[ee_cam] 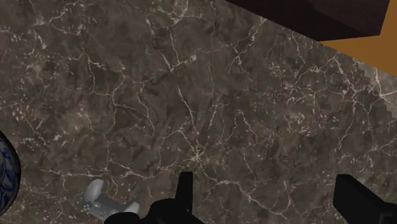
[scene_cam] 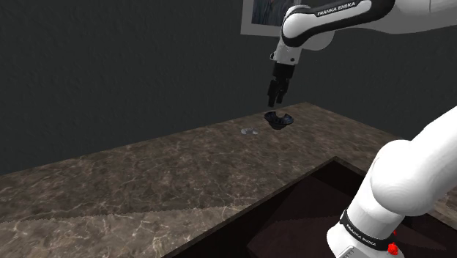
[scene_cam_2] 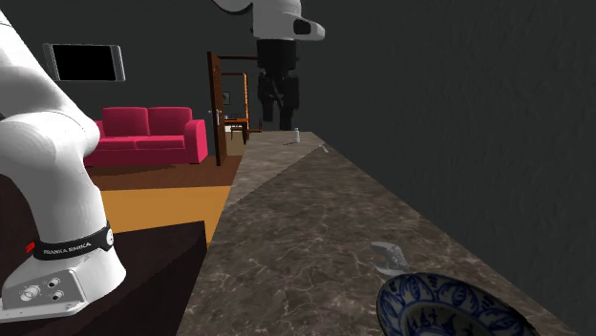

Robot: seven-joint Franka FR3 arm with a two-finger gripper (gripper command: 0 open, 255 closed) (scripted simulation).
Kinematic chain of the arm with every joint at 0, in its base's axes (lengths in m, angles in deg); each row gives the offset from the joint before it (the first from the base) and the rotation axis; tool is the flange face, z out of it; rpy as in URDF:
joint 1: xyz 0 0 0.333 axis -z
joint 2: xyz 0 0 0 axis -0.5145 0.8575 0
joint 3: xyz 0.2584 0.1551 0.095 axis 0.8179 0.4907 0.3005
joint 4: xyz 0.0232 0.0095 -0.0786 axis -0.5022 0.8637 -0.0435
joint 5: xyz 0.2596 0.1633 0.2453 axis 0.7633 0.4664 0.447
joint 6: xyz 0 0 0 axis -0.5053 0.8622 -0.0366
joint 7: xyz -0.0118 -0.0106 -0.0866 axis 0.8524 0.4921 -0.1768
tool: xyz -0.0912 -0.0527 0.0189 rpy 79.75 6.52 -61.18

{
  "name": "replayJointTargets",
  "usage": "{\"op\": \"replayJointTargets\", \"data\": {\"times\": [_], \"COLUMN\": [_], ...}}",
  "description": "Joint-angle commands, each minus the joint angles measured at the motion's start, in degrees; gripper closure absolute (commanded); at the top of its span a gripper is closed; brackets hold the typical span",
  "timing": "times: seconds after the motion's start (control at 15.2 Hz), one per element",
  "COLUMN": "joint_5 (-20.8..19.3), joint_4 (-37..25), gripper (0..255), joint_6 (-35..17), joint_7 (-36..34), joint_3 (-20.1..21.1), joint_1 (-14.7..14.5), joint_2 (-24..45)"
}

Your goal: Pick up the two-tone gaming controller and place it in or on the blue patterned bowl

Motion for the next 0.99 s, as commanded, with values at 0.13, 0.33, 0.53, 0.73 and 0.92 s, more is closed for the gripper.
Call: {"op": "replayJointTargets", "data": {"times": [0.13, 0.33, 0.53, 0.73, 0.92], "joint_5": [2.24, 4.78, 7.84, 11.11, 14.21], "joint_4": [-3.83, -7.35, -11.61, -16.64, -22.45], "gripper": [0, 0, 0, 0, 0], "joint_6": [-3.69, -5.82, -7.22, -7.88, -7.83], "joint_7": [5.60, 9.78, 13.97, 17.93, 21.40], "joint_3": [-3.00, -4.63, -5.69, -6.05, -5.76], "joint_1": [-0.25, -0.25, 0.18, 1.18, 2.71], "joint_2": [8.77, 15.65, 22.78, 30.07, 37.44]}}
